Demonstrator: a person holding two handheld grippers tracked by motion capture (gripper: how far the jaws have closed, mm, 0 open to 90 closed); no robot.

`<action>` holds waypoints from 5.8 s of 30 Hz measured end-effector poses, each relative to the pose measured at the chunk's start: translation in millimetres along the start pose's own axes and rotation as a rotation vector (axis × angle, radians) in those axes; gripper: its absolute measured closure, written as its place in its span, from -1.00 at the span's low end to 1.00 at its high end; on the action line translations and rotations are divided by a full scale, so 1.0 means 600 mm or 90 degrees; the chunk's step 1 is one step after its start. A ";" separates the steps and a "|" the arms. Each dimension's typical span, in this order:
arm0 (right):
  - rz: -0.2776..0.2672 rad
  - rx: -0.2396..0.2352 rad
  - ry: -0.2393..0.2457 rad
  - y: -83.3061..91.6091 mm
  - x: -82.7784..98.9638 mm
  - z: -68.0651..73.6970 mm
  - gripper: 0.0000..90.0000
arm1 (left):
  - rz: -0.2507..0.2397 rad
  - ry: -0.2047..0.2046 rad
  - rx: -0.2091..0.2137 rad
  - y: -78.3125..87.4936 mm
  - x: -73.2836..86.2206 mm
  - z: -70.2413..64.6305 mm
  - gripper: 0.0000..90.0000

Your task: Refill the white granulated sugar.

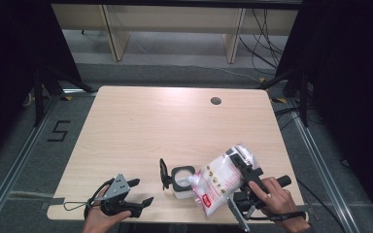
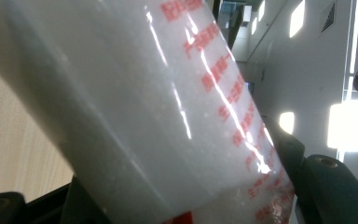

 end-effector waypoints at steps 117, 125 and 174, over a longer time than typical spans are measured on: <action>0.001 -0.004 0.020 0.002 -0.009 -0.005 -0.02 | -0.007 0.012 -0.016 0.006 0.001 0.004 -0.59; 0.002 -0.008 0.002 0.002 -0.011 -0.003 -0.01 | -0.018 0.009 -0.017 0.006 -0.001 0.005 -0.59; 0.002 -0.011 -0.021 0.006 -0.004 -0.001 0.00 | -0.016 0.010 -0.020 0.009 0.000 0.007 -0.59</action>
Point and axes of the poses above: each handheld gripper's, and its own axes: y roughly backward along the jaws, x roughly out of its underside, z roughly to its left, the point moved 2 cm from there along -y, roughly forward along the jaws
